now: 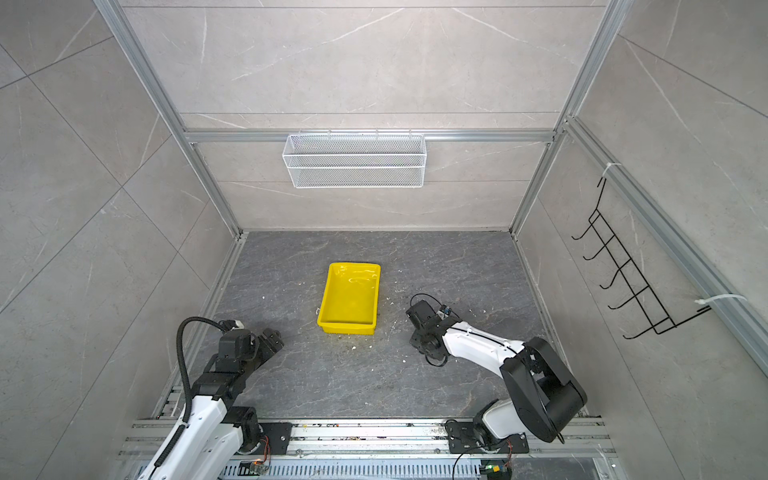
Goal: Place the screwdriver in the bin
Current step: 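Lower the right gripper over the orange screwdriver handle and close it, then lift the screwdriver with the right gripper and carry it over the yellow bin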
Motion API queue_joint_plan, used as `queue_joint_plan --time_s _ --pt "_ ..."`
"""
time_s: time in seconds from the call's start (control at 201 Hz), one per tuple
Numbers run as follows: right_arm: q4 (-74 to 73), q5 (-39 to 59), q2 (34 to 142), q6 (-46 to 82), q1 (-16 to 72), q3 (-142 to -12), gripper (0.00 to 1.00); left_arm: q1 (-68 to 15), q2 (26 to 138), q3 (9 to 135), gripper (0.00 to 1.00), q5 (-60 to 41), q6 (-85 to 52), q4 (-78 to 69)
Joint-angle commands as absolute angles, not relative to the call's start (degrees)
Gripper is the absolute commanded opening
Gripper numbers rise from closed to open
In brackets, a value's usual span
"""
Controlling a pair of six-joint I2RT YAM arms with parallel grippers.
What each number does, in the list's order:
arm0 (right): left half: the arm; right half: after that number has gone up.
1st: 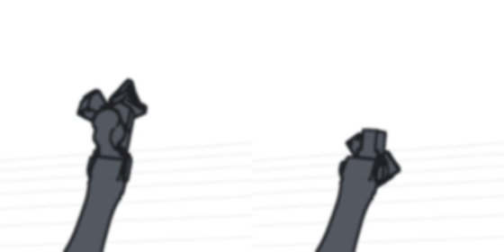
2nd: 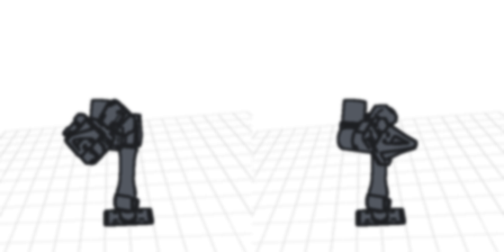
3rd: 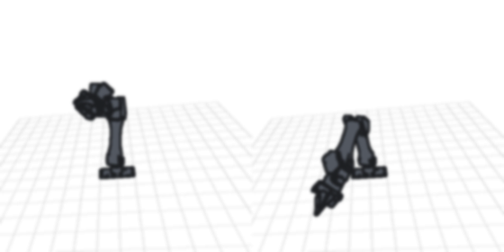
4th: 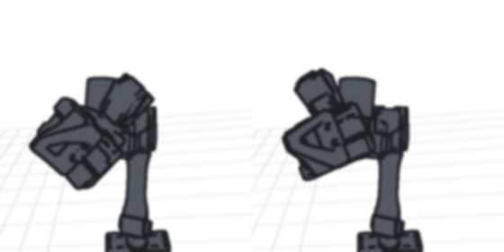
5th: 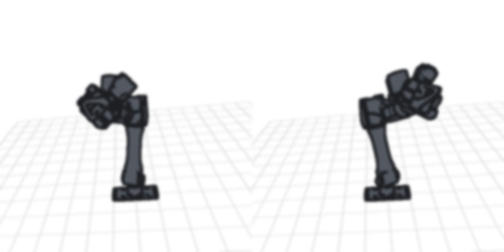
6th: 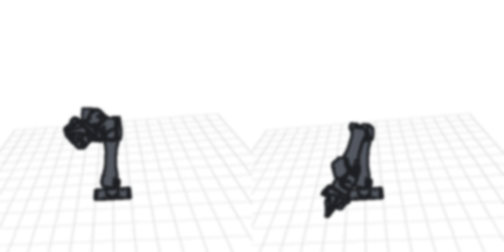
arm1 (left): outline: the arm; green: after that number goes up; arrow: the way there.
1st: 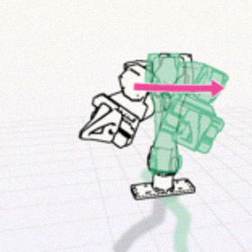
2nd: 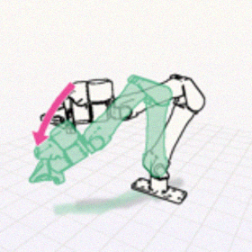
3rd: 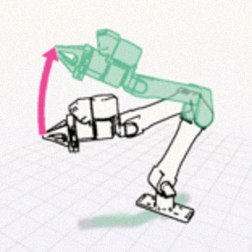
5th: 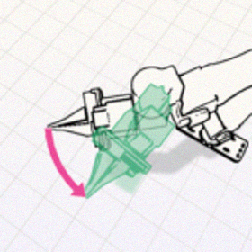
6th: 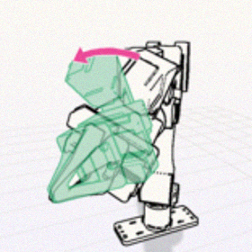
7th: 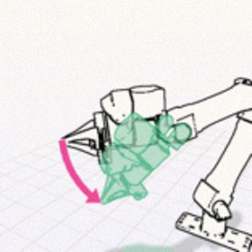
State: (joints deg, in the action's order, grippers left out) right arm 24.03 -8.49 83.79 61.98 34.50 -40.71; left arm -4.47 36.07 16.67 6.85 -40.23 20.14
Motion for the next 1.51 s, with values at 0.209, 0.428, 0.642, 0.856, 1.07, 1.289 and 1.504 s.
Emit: queue_joint_plan --time_s 0.209,0.428,0.642,0.856,1.07,1.289,1.504 --pt "26.2 -11.3 86.5 63.1 36.4 -42.5 0.26 -4.4 34.1 17.4 1.0 6.3 -38.9 18.3" --pt "28.7 -14.5 82.9 61.6 37.5 -42.6 0.22 -4.5 34.8 17.9 1.0 6.2 -39.1 19.2" --pt "30.8 -18.2 84.5 61.4 40.0 -49.8 0.21 -4.5 33.0 17.2 1.0 6.4 -39.2 19.0" --pt "34.1 -21.9 87.9 58.7 45.2 -61.9 0.21 -4.5 33.4 17.3 1.0 6.8 -39.3 18.7" --pt "35.8 -26.8 97.5 50.5 49.9 -76.4 0.2 -4.4 32.4 17.2 1.0 6.8 -39.2 19.5" --pt "34.4 -24.5 111.2 45.2 52.3 -90.1 0.2 -4.4 30.0 16.7 1.0 7.2 -39.0 19.8" --pt "36.6 -19.7 123.5 41.3 52.4 -102.6 0.2 -4.5 28.5 16.6 1.0 7.7 -39.4 21.1"
